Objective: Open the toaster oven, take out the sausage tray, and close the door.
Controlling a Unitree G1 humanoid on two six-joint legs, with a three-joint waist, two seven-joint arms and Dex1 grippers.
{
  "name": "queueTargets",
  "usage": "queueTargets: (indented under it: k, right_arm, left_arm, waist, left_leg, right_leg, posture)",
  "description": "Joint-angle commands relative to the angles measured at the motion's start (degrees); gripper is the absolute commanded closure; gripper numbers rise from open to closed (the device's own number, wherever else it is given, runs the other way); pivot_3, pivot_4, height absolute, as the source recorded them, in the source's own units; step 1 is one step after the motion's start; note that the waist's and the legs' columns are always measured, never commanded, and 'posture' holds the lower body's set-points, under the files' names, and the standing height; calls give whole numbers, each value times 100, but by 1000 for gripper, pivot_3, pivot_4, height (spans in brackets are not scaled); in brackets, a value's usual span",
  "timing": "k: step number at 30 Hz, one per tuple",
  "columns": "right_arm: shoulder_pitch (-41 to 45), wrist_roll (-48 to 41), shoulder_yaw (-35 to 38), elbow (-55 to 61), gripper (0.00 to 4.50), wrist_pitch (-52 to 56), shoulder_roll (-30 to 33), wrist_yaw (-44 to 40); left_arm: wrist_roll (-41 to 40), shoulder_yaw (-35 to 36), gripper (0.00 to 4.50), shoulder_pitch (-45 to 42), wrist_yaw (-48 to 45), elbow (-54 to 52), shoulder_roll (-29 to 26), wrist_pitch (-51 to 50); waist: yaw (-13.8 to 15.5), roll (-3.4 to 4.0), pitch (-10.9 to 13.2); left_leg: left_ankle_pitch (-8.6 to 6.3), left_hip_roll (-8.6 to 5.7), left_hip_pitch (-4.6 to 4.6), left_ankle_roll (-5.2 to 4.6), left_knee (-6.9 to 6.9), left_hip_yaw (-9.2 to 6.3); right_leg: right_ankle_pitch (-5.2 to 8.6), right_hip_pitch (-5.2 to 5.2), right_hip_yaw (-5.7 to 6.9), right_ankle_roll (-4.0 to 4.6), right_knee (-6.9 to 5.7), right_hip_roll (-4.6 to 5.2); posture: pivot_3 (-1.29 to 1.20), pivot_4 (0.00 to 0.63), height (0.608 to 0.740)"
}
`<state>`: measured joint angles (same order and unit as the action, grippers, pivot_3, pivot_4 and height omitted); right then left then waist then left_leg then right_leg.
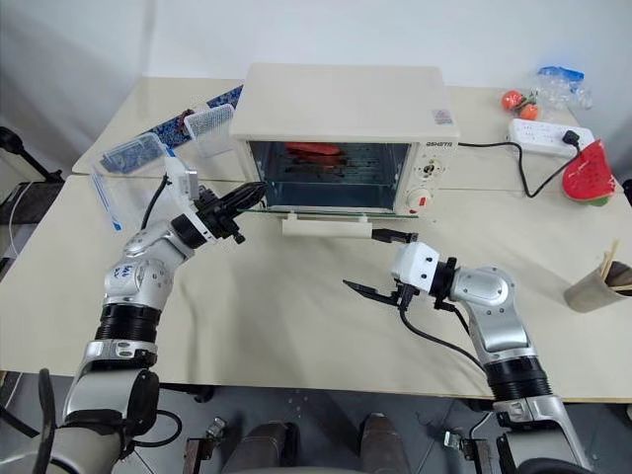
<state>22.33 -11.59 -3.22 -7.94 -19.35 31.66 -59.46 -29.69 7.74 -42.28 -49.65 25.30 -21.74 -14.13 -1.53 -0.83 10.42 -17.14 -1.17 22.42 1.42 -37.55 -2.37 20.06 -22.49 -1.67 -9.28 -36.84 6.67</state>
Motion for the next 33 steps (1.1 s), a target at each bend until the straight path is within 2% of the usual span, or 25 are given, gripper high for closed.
queueTargets:
  k: [1, 7, 11, 17, 24, 28, 33]
  right_arm:
    - [-674, -141, 554, 606, 0, 137, 440, 179]
    - [-1871, 180, 1601, 975, 0, 213, 1034, 869]
    - [-1713, 810, 1947, 1043, 0, 166, 1127, 1740]
    - [-763, 1948, 1278, 1214, 0, 279, 871, 2632]
    - [742, 3922, -447, 940, 0, 181, 16, 3531]
    - [1379, 4657, -1101, 334, 0, 372, -446, 3963]
    - [2168, 5485, -1584, -818, 0, 1044, -985, 4674]
  left_arm:
    - [20, -89, 4473, 34, -336, -196, -83, -124]
    - [350, -425, 4473, 520, -652, -500, -294, -208]
    - [606, -524, 4473, 815, -605, -474, -289, 8]
    - [566, -446, 4473, 1048, -479, -609, -237, -120]
    - [-223, 231, 4473, 1596, -442, -1463, -208, -367]
    - [-839, 765, 3609, 2071, -248, -2150, -313, -868]
    - [-1661, 1468, 2061, 2926, 231, -3107, -441, -1604]
  waist:
    - [53, 0, 0]
    - [139, 0, 0]
    - [113, -1, 1]
    - [72, -4, 3]
    - [-30, -4, 3]
    - [-23, -4, 2]
    - [-34, -4, 2]
  left_leg:
    - [0, -1, 1, 0, 0, -5]
    - [-3, 0, -1, -6, -6, 10]
    - [-3, 3, -5, -6, -15, 32]
    - [3, 8, -16, -8, -42, 49]
    - [4, 12, -11, -6, -39, 47]
    - [3, 12, -7, -5, -38, 44]
    - [3, 24, -7, -5, -37, 40]
  right_leg:
    - [0, 1, 0, 0, -2, 0]
    - [0, 5, -4, 0, 2, -1]
    - [0, 4, -13, 0, 1, -2]
    - [0, 4, -25, 1, -10, -1]
    - [0, -15, -28, 1, -25, -2]
    - [-1, -19, -26, 2, -26, 1]
    - [-1, -19, -26, 2, -26, 3]
  posture:
    - [0, 150, 740]
    - [0, 150, 740]
    - [0, 150, 740]
    - [0, 150, 740]
    - [0, 150, 740]
    - [0, 150, 740]
    - [0, 150, 740]
